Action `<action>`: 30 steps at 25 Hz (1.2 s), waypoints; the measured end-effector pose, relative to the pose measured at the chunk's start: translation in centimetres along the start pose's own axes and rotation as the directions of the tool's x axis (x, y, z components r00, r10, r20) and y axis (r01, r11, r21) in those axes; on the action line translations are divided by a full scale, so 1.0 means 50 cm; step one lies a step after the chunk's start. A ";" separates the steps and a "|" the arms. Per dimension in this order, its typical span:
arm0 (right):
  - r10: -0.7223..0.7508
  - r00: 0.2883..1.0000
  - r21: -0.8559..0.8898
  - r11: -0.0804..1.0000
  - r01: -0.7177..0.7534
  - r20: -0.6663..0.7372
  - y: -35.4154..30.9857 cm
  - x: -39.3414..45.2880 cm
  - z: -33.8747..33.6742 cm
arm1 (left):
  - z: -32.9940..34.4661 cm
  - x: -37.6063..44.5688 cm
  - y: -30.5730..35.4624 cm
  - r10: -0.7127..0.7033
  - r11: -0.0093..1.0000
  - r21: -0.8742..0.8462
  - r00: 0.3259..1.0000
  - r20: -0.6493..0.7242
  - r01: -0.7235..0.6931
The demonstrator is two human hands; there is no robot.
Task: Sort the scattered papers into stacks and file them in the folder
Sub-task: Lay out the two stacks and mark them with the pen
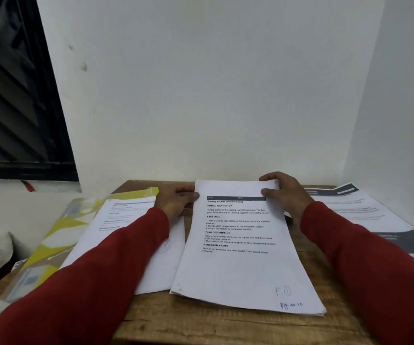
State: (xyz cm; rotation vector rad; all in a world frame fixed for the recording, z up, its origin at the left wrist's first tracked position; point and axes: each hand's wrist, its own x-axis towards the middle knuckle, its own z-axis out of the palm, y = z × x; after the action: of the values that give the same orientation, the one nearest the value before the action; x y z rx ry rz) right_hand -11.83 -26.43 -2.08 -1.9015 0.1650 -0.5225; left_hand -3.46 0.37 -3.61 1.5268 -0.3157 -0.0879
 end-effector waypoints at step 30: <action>-0.166 0.975 -0.388 0.916 0.098 -0.145 0.001 0.010 -0.081 | -0.021 0.031 -0.063 0.062 0.998 0.028 0.997 -0.042 -0.061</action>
State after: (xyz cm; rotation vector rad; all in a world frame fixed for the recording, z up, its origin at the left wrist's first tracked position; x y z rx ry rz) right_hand -13.14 -30.07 -0.76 -2.2541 0.2691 -0.7977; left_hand -1.28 0.81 -6.53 1.5422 -0.3304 -0.0021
